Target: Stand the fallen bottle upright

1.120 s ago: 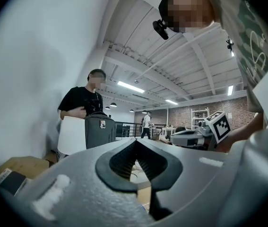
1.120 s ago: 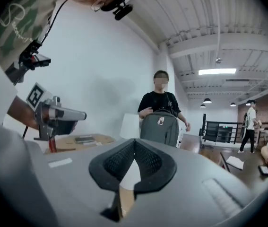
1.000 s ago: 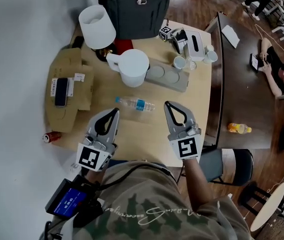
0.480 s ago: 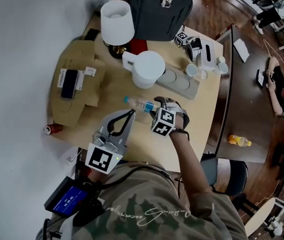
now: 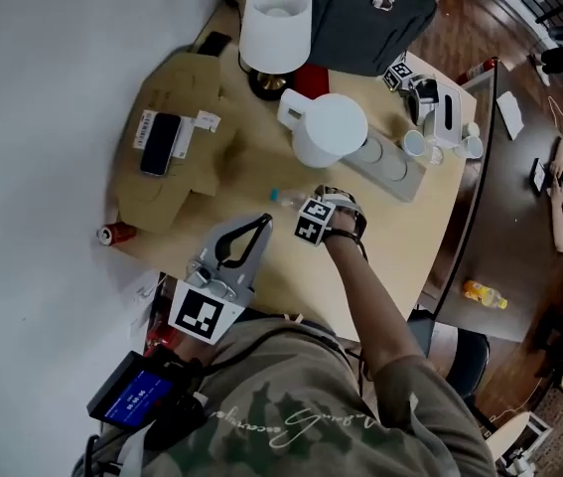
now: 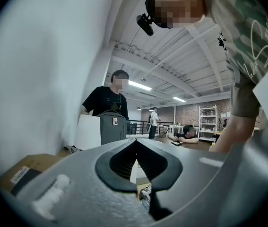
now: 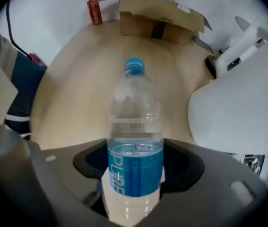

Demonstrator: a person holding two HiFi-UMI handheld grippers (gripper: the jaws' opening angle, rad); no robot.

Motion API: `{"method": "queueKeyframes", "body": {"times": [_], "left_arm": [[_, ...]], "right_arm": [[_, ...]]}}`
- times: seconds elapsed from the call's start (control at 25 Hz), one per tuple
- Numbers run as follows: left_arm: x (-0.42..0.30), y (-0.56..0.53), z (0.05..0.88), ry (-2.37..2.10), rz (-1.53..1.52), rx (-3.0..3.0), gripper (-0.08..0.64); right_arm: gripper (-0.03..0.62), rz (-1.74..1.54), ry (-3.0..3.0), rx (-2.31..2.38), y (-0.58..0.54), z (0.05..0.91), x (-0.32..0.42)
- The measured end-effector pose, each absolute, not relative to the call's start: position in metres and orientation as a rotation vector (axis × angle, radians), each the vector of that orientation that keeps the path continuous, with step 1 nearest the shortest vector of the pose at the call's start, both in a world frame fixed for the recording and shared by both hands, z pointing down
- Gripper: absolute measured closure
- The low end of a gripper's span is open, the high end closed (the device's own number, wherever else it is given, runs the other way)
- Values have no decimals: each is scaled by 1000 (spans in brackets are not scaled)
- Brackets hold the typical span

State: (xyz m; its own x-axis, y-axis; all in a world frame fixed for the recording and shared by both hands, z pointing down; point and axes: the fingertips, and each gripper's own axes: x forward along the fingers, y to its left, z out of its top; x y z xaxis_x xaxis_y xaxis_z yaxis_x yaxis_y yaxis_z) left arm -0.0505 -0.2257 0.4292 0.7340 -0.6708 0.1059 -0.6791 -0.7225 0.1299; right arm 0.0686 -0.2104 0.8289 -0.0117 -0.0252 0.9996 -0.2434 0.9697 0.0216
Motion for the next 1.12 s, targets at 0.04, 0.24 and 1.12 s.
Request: {"method": "queueKeyframes", "body": {"times": [0.04,0.24,1.12], "left_arm": [[-53,-226,430,-1097,75,2765,558],[-61,-225,432,-1121,69,2742,558],[-57,-194,396,-1141,144,2775,558]], "right_arm": [[293,177,-1563,194,-209,834,69],[281,184,-1555,155,-208,835,64],[278,225,-2470,1528,-198,708,117]]}}
